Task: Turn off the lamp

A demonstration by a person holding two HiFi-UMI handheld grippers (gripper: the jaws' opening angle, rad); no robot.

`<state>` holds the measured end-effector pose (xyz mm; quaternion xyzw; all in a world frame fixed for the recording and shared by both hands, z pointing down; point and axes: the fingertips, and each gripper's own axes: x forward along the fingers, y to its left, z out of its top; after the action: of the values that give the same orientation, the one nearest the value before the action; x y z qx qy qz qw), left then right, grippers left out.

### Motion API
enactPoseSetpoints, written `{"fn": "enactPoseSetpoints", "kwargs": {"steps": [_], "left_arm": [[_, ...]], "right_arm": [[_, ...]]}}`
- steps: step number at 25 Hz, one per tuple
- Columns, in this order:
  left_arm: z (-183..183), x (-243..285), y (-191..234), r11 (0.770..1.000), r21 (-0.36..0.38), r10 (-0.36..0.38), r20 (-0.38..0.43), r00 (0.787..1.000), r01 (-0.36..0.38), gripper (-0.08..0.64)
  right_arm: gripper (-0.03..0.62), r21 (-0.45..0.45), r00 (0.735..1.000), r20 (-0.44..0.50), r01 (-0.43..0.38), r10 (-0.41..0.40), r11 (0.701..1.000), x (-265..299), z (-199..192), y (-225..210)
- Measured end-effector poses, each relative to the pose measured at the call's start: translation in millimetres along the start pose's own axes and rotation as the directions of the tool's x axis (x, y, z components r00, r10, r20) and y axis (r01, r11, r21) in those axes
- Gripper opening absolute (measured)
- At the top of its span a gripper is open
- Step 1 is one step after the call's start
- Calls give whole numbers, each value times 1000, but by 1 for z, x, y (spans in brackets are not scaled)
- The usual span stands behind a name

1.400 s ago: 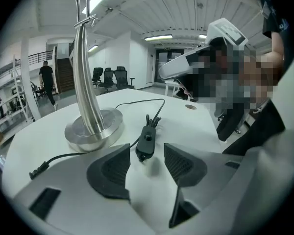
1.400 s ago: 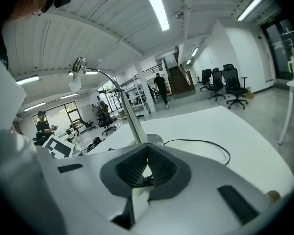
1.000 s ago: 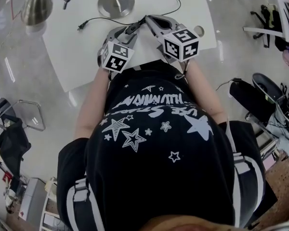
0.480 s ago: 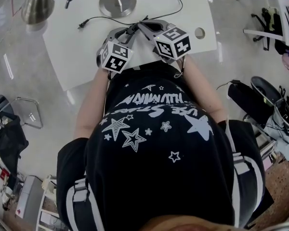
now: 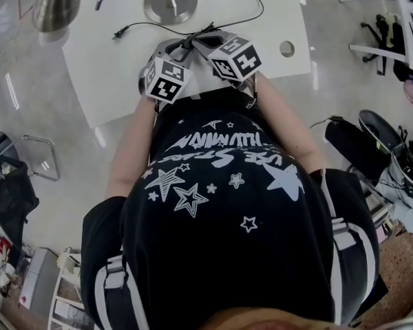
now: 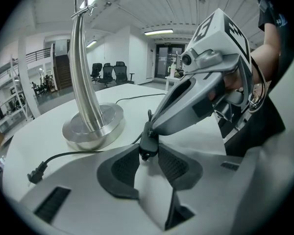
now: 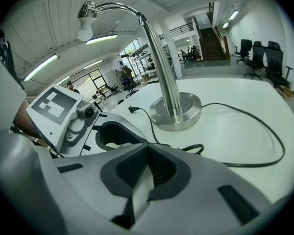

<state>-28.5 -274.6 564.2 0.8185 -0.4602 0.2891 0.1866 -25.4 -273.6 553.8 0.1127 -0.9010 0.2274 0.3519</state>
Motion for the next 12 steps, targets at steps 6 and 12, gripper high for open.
{"fn": "enactPoseSetpoints", "kwargs": {"steps": [6,12], "left_arm": [[0,-1,1,1000,-9,-13,-15,1000,13,133],[1,0,2,1000,-13,-16,-19,1000,15,133]], "right_arm": [[6,-88,995,-82,50,-57,995,2,2,3],[5,-185,981,-150,96,-125,978,2,3,7]]}}
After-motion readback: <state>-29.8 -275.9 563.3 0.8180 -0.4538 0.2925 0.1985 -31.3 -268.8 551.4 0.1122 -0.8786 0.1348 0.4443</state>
